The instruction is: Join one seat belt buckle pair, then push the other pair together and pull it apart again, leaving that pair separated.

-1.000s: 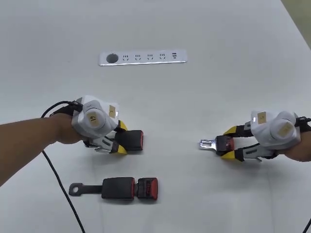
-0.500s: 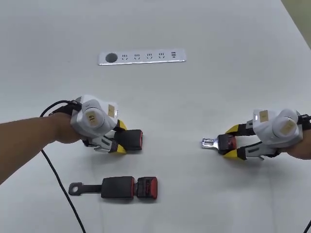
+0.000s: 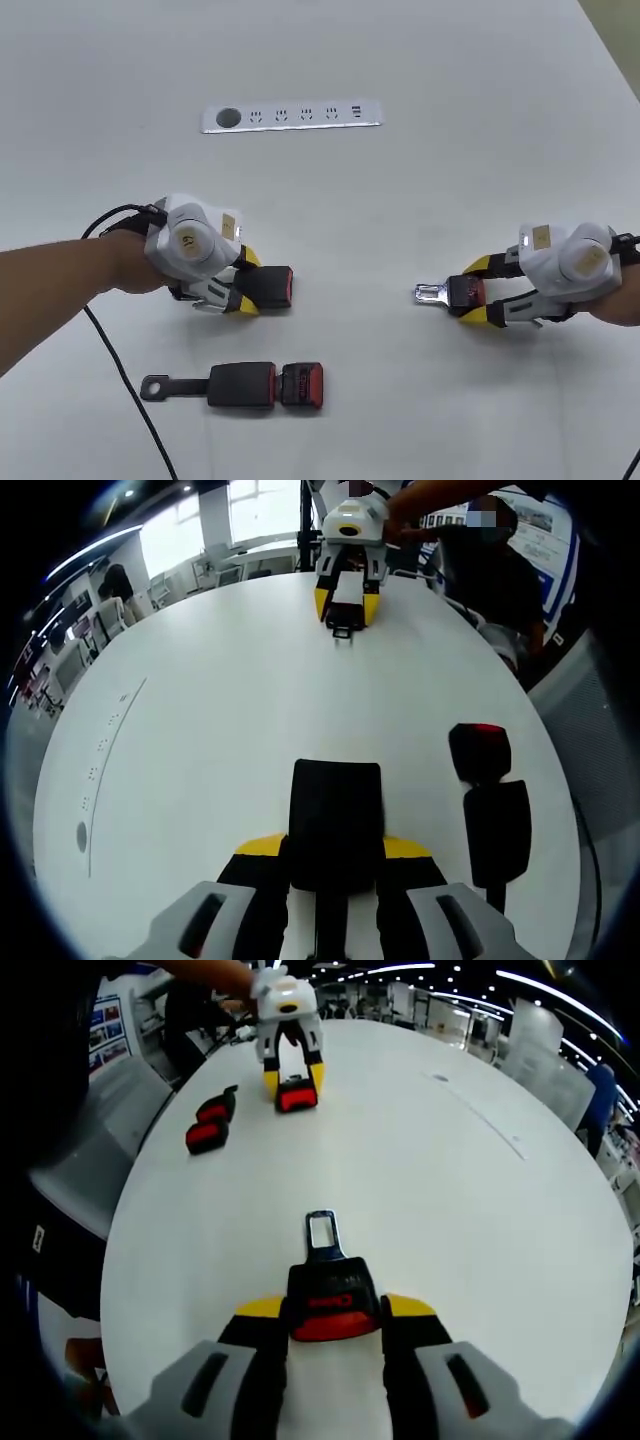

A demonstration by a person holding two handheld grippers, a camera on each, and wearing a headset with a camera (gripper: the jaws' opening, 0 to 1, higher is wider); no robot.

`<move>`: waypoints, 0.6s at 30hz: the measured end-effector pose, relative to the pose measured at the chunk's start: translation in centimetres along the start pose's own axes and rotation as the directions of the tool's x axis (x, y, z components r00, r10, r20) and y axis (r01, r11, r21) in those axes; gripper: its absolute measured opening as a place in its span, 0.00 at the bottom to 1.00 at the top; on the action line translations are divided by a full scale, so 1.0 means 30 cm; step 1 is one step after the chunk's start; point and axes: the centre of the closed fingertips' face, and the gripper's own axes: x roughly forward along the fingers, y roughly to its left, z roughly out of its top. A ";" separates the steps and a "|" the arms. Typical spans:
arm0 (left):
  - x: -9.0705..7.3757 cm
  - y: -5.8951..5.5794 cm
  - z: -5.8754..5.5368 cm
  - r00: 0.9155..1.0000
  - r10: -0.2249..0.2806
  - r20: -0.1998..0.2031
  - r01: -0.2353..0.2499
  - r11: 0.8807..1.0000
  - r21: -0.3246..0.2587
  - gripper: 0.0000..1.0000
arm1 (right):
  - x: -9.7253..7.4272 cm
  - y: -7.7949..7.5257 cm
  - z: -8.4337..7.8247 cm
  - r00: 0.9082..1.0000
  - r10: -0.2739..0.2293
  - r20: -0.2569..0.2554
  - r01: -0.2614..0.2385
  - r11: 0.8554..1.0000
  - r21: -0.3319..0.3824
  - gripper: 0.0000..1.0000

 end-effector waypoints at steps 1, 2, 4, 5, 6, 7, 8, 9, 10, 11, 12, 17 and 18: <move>0.000 -0.001 0.001 1.000 0.000 0.000 0.000 1.000 0.000 0.34 | 0.000 0.000 0.000 1.000 0.000 0.000 0.000 1.000 0.000 0.37; -0.001 -0.001 0.002 1.000 0.000 0.000 0.000 1.000 -0.001 0.34 | 0.000 0.000 0.000 1.000 0.001 0.000 -0.001 1.000 0.000 0.37; -0.002 -0.003 0.004 1.000 0.001 0.001 -0.001 1.000 -0.002 0.34 | 0.001 0.000 0.000 1.000 0.002 -0.001 -0.002 1.000 0.000 0.37; -0.002 -0.004 0.005 1.000 0.001 0.000 -0.001 1.000 -0.002 0.34 | 0.001 0.000 0.001 1.000 0.003 -0.002 -0.003 1.000 -0.002 0.37; -0.002 -0.004 0.006 1.000 0.001 0.000 -0.001 1.000 0.000 0.34 | 0.001 0.000 0.001 1.000 0.003 -0.003 -0.003 1.000 -0.004 0.37; -0.003 -0.005 0.006 1.000 0.000 0.000 0.000 1.000 0.000 0.35 | 0.001 0.001 0.001 1.000 0.004 -0.005 -0.004 1.000 -0.006 0.37; -0.003 -0.005 0.007 1.000 -0.001 -0.002 0.001 1.000 0.005 0.35 | 0.001 0.001 0.001 1.000 0.004 -0.007 -0.004 1.000 -0.014 0.37; -0.003 -0.006 0.008 1.000 -0.002 -0.005 0.002 1.000 0.005 0.35 | 0.001 0.001 0.001 1.000 0.005 -0.006 -0.005 1.000 -0.023 0.37; -0.004 -0.009 0.010 1.000 -0.004 -0.012 0.004 1.000 0.003 0.35 | 0.001 0.001 0.001 1.000 0.004 -0.005 -0.004 1.000 -0.022 0.38; -0.004 -0.011 0.009 1.000 -0.007 -0.017 0.007 1.000 -0.002 0.36 | 0.001 -0.001 0.002 1.000 -0.004 -0.002 0.004 1.000 -0.007 0.39; -0.008 -0.025 0.003 0.999 -0.033 -0.019 0.032 0.999 -0.008 0.40 | 0.000 -0.003 0.007 1.000 -0.018 0.010 0.018 0.999 0.026 0.42; -0.034 -0.043 0.003 0.999 -0.050 0.011 0.051 0.995 -0.085 0.59 | -0.022 -0.029 0.072 0.993 -0.077 0.090 0.069 0.994 0.090 0.63; -0.050 -0.029 0.008 1.000 -0.020 0.018 0.022 0.993 -0.114 0.62 | -0.025 -0.036 0.076 0.991 -0.100 0.091 0.091 0.991 0.098 0.65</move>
